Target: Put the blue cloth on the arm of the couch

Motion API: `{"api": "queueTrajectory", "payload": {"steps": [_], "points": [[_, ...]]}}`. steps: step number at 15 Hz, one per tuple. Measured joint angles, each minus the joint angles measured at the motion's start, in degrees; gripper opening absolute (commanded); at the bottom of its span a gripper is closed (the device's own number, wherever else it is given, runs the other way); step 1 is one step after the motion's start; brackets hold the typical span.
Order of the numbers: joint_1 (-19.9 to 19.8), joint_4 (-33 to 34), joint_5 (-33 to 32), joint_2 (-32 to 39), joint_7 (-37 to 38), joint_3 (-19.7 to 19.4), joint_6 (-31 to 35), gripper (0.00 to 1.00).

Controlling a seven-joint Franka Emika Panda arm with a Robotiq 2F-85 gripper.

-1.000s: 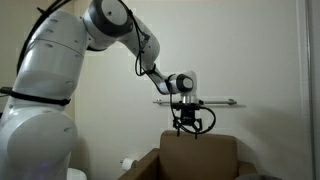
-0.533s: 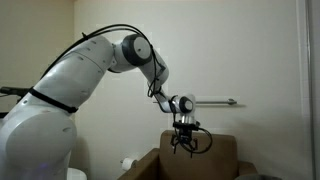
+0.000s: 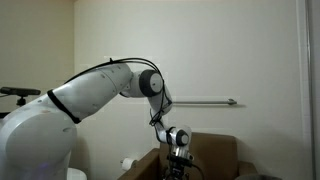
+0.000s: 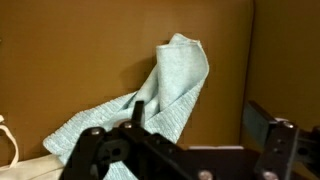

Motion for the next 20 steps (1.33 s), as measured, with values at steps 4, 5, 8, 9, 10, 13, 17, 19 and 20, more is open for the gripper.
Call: {"api": "queueTrajectory", "payload": {"steps": [4, 5, 8, 9, 10, 13, 17, 19, 20], "points": [[-0.03, 4.04, 0.12, 6.76, 4.32, -0.13, 8.08, 1.0], [-0.01, 4.94, 0.12, 7.91, 5.59, -0.34, 10.22, 1.0], [-0.05, 7.47, 0.01, 9.59, 7.19, -1.27, 12.3, 1.0], [-0.11, 8.03, 0.01, 9.58, 7.19, -1.45, 12.27, 1.0], [-0.17, 8.41, 0.01, 9.58, 7.2, -1.55, 12.24, 1.0], [-0.16, 8.58, -0.01, 9.72, 7.2, -1.38, 12.29, 1.0], [0.32, 9.42, -0.04, 13.37, 7.23, -0.24, 15.38, 1.0], [0.88, 9.62, -0.04, 16.63, 7.94, 0.16, 22.22, 1.0], [1.39, 9.66, -0.04, 18.38, 8.86, 0.16, 26.36, 1.0]]}}
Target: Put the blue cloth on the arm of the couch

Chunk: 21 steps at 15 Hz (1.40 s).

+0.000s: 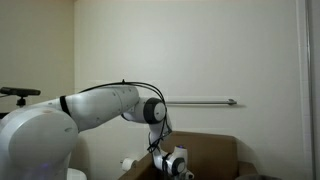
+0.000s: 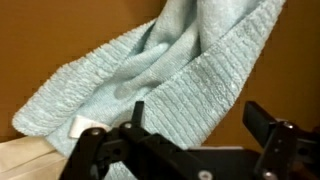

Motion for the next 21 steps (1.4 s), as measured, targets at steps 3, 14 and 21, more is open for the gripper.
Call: {"api": "queueTrajectory", "payload": {"steps": [3, 14, 21], "points": [[2.77, 0.79, -0.06, 5.03, 4.69, -1.22, 10.48, 0.75], [11.33, 4.96, -2.26, 8.54, 14.29, -7.99, 9.82, 0.08], [8.47, 7.53, -5.13, 7.65, 6.29, -4.71, -0.34, 0.0]]}}
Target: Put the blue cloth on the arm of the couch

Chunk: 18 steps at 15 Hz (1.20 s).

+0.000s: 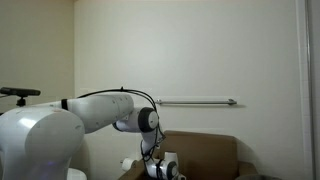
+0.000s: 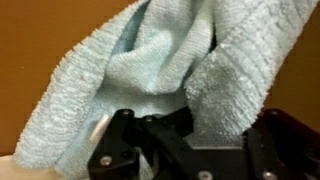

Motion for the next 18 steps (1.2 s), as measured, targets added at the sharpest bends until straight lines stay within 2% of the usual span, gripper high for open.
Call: {"api": "queueTrajectory", "payload": {"steps": [4, 7, 10, 18], "points": [[0.29, -2.52, -0.21, -4.03, -3.47, -0.04, -2.95, 0.0], [1.53, -7.57, -0.45, -10.46, -3.52, -0.9, -4.53, 0.01], [2.17, -13.04, -3.34, -17.25, -3.45, -1.0, -4.98, 0.0], [2.26, -26.37, -5.87, -32.85, -3.17, -1.15, -5.87, 0.01]]}}
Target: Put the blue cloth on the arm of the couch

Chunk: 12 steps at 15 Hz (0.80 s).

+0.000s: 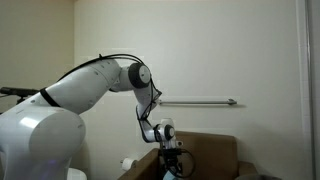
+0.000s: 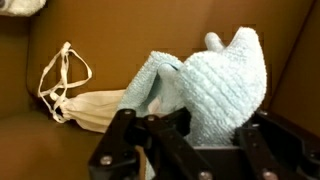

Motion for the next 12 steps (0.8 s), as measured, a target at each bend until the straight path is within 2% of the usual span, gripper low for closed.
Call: {"api": "queueTrajectory", "payload": {"steps": [8, 12], "points": [[1.19, -16.05, -2.36, -18.64, 3.65, 0.33, -0.93, 0.01], [1.18, -18.61, -2.39, -21.1, 3.65, 0.43, -1.3, 0.01]]}}
